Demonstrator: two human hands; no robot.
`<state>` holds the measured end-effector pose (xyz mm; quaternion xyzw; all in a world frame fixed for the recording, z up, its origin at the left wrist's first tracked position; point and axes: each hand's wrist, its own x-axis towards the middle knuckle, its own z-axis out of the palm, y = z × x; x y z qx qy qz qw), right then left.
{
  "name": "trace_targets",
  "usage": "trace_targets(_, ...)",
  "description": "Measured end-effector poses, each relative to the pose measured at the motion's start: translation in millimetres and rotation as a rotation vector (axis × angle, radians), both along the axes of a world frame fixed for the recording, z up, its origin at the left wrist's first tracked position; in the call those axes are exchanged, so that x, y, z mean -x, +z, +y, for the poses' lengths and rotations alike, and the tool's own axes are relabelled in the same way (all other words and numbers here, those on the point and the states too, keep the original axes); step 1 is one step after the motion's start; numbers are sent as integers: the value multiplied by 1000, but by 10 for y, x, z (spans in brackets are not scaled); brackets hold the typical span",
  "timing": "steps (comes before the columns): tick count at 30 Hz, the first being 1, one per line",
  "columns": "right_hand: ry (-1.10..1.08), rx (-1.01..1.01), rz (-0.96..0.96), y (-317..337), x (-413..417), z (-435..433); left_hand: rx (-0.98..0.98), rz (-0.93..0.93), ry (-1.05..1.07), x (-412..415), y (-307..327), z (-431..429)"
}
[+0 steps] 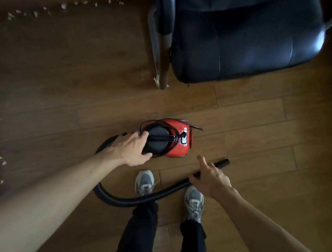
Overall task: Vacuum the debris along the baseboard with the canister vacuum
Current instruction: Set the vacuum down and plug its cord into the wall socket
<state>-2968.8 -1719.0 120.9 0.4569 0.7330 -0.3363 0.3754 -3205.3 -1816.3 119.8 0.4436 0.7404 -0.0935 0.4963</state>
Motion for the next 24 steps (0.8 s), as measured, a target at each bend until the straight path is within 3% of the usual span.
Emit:
trace_targets(8, -73, 87, -19, -931, 23, -251, 69, -1, -77, -52, -863, -41)
trace_targets(17, -171, 156, -7, -1557, 196, -394, 66, 47, -168, 58, -1524, -80)
trace_targets(24, -520, 79, 132, -2014, 440, -152, 27, 62, -178, 140, -1819, -128)
